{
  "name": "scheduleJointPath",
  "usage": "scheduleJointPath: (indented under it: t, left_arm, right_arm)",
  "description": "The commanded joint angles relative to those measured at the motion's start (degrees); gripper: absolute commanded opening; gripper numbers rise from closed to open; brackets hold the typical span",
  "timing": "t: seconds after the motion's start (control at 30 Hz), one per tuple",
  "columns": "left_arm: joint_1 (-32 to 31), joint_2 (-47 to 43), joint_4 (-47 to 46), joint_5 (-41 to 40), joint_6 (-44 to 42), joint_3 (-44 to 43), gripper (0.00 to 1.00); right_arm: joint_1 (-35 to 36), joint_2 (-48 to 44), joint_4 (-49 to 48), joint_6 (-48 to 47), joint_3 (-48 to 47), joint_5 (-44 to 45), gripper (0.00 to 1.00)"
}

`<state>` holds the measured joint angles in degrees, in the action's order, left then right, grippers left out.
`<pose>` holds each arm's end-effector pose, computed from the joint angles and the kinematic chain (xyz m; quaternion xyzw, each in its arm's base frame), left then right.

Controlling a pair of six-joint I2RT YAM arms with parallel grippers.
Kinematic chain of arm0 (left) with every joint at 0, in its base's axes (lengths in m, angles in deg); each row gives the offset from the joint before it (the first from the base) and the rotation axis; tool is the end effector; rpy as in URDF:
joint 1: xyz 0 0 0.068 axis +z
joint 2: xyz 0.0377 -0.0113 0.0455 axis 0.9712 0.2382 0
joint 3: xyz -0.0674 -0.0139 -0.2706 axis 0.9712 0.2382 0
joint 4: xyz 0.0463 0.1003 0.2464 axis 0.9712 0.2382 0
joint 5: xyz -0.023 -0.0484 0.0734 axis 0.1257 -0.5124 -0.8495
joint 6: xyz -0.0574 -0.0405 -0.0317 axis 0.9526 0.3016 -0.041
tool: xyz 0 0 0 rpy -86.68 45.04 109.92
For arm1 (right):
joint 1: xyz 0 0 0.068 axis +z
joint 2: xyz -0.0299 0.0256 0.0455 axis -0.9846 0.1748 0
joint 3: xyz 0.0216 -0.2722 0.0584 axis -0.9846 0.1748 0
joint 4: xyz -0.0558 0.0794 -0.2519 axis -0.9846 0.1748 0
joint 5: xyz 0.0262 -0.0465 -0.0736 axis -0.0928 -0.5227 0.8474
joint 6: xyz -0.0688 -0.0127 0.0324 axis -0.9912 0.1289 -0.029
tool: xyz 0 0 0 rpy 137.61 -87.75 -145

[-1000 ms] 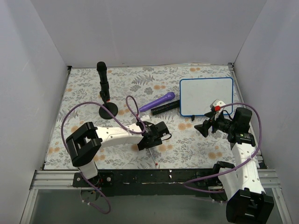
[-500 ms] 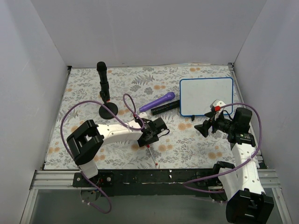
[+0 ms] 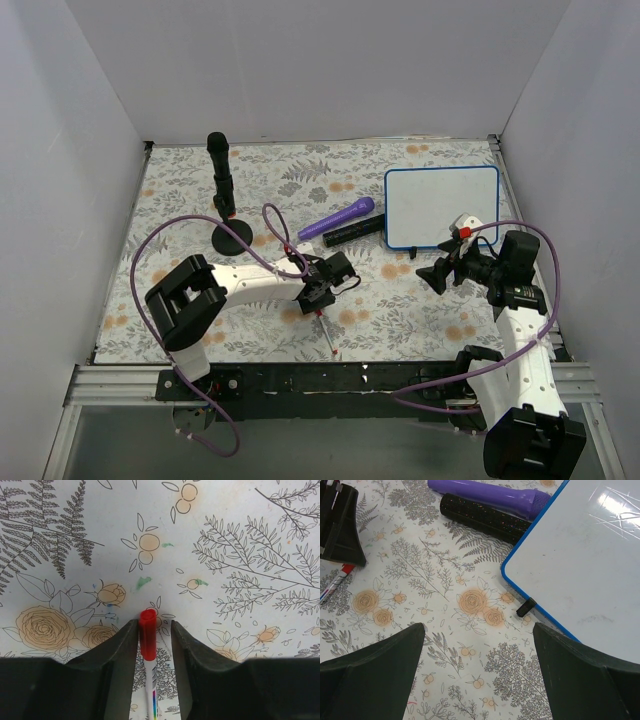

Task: Write a sentence on the whiteboard
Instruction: Pick up the whiteboard marker from the corner of the board, then pass from the left arm to the right

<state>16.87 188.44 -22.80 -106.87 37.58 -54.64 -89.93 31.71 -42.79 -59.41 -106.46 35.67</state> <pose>0.1864 -0.2676 0.1399 -0.4665 0.8601 -0.0824 0.1891 0.1923 0.0180 0.2436 -0.3403 0.7367 0.2043 0.5475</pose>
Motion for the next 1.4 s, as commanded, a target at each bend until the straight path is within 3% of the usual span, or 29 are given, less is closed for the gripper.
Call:
scheduleJointPath:
  t: [0.0, 0.27, 0.43, 0.67, 1.0, 1.1, 1.37]
  left_arm:
    - [0.3, -0.5, -1.9, 0.8, 6.9, 1.6, 0.28]
    - [0.8, -3.5, -4.6, 0.3, 5.5, 2.1, 0.10]
    - [1.2, -10.4, -14.5, 0.2, 1.8, 3.4, 0.01]
    - [1.4, -8.7, -22.2, -0.5, -3.1, -2.7, 0.00]
    - [-2.9, 2.1, -21.0, -9.3, -8.1, -16.6, 0.00]
    - [-3.1, 3.1, -21.3, -9.7, -7.5, -17.6, 0.00]
    - [-4.0, 3.1, -23.4, -11.5, -6.3, -17.5, 0.00]
  right_arm:
    - [-0.1, -0.6, 0.3, -0.9, -1.2, -1.0, 0.98]
    - [0.0, -0.2, 2.2, -3.3, -0.9, -5.0, 0.96]
    - [2.0, 1.2, 2.3, -3.1, 0.1, -11.3, 0.91]
    - [10.6, 8.0, -3.3, 3.8, 0.9, -9.1, 0.86]
    - [15.5, 11.9, -16.5, 23.4, 3.7, -5.2, 0.80]
    - [16.1, 12.8, -18.3, 25.6, 4.0, -0.3, 0.75]
    - [17.7, 16.5, -18.2, 27.0, 3.3, 2.3, 0.61]
